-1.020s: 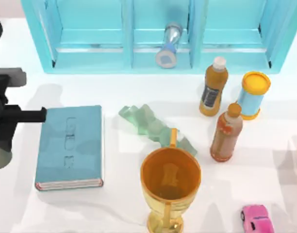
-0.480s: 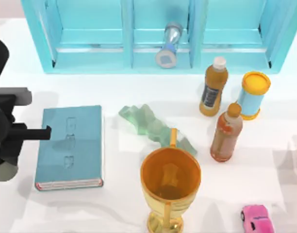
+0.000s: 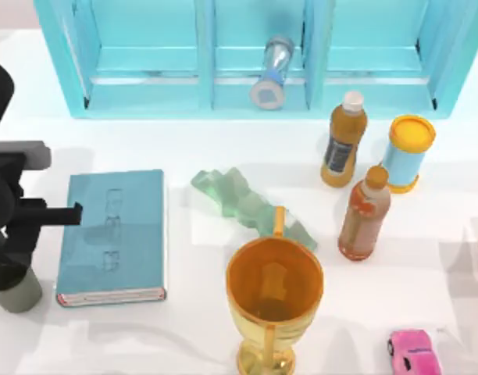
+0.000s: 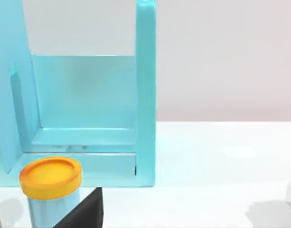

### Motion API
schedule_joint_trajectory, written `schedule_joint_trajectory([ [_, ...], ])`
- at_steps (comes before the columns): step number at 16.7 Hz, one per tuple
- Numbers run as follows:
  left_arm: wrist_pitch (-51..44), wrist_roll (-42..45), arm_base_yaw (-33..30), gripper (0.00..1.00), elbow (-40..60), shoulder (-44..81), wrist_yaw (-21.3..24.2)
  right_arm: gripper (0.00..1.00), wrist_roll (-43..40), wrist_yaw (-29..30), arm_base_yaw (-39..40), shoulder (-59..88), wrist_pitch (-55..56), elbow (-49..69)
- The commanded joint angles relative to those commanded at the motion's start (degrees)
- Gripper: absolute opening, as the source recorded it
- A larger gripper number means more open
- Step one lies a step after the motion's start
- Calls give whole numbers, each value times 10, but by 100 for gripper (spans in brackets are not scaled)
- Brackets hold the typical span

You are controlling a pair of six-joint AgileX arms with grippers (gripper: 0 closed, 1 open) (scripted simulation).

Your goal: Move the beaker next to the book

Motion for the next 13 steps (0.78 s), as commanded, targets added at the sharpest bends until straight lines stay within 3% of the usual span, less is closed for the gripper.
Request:
schedule_joint_trajectory([
  [7, 0, 0, 0, 98, 0, 0, 0, 100, 0, 0, 0, 0, 0, 0],
  [13, 0, 0, 0, 100, 0, 0, 0, 100, 0, 0, 0, 0, 0, 0],
])
